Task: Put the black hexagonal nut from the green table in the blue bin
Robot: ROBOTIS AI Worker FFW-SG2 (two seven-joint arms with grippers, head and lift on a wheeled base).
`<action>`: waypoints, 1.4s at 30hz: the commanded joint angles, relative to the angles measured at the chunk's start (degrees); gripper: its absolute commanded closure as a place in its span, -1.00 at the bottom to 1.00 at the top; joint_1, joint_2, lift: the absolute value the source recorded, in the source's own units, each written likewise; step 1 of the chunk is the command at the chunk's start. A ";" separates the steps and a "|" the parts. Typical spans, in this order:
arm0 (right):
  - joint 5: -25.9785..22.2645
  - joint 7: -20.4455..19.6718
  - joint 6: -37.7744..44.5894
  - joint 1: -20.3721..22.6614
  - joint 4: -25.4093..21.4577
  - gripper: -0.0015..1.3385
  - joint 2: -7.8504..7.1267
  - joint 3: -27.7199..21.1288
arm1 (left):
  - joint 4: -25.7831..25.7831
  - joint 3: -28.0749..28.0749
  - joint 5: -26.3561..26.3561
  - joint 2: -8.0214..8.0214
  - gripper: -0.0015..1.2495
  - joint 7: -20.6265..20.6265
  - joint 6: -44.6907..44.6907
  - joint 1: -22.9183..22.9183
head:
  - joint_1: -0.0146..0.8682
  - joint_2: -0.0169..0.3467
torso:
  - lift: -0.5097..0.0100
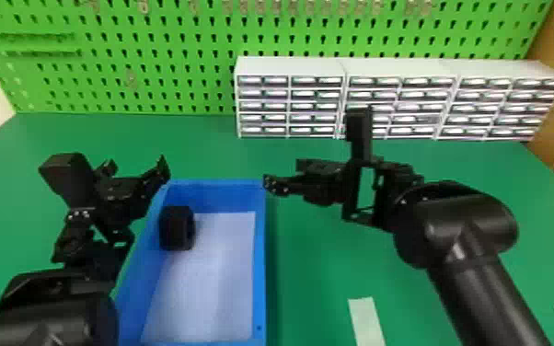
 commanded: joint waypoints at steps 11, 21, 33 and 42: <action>7.35 -10.27 -1.32 5.29 -12.66 -0.86 0.44 -11.24 | -0.01 -0.02 -0.05 0.00 -0.62 0.00 0.09 0.07 | 0.59 -0.63 | 0.59; 12.71 -21.43 -8.61 11.80 -20.22 -0.86 3.52 -20.38 | -0.01 -0.37 0.04 0.00 -0.62 0.00 0.09 0.07 | 0.59 -0.63 | 0.59; 15.96 -25.56 -21.09 19.36 -21.80 -0.86 0.97 -23.37 | -0.01 -0.55 0.22 0.00 -0.62 0.00 0.09 0.16 | 0.59 -0.63 | 0.59; 19.04 -27.32 -28.91 25.16 -21.89 -0.86 2.81 -24.42 | -0.01 -0.11 0.22 0.00 -0.62 0.00 0.09 0.16 | 0.59 -0.63 | 0.59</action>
